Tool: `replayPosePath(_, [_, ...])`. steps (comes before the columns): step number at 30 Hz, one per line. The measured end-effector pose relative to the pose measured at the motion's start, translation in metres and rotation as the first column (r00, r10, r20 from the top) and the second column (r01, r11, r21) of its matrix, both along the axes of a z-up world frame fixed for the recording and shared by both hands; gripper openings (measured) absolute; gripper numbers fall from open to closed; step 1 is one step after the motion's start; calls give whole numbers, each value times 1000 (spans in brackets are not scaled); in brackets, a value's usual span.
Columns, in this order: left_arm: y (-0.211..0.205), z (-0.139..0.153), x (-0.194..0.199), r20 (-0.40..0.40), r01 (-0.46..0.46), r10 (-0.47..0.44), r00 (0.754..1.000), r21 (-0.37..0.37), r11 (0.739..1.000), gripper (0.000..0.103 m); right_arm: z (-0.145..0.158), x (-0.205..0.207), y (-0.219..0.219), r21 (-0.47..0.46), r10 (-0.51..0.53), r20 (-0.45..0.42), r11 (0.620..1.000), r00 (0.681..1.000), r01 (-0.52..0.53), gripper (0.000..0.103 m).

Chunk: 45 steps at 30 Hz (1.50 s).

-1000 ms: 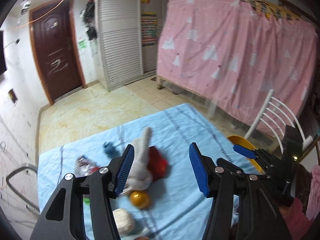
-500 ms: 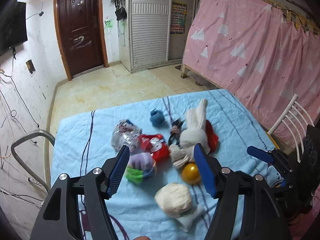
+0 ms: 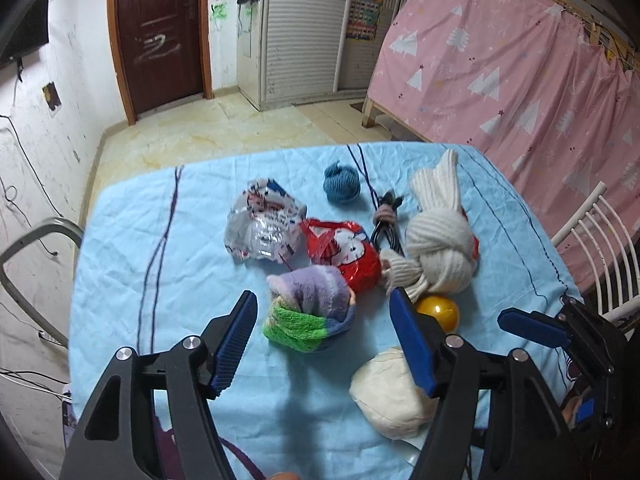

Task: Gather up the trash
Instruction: 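Grasp the green-purple cloth with the left gripper while the right grasps the beige ball, then carry both items to the yellow bucket and open the right gripper over it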

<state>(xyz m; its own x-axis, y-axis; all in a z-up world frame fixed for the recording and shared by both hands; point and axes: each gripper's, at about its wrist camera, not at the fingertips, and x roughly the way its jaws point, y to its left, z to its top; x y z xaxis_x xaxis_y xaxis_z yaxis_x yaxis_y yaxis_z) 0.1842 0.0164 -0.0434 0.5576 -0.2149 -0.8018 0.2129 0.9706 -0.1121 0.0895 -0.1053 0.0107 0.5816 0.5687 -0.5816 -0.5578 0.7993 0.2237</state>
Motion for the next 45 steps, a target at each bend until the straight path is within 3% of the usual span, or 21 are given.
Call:
replayPosePath(3, [3,-7,3,-34,28,-30,999,-51,998,56,-2,1,7,-7,18,-9,1000,1000,-18,73])
replayPosePath(6, [7,-10,2,-37,41,-44,998,-80,996,31,-3,2,14,-17,35,-17,999,999,-35,73])
replayPosePath(8, [10,-9,0,-32,46,-49,998,-96,994,21,-3,3,19,-24,44,-23,999,999,-44,73])
replayPosePath(15, [14,-9,-5,0,58,-58,998,-90,994,9,-9,11,34,-45,74,-56,996,996,-76,73])
replayPosePath(22, [24,0,-8,31,31,-28,999,-109,994,7,-14,20,39,-49,70,-109,996,992,-76,70])
replayPosePath(24, [26,6,-10,46,25,-20,999,-108,994,7,-16,23,40,-52,67,-125,996,990,-74,49])
replayPosePath(34, [28,39,-25,129,9,4,992,-100,995,7,-5,21,30,20,51,-91,999,995,-49,49])
replayPosePath(45, [-17,72,-37,205,66,-52,977,-62,996,7,18,22,-54,136,-149,-23,979,989,151,49])
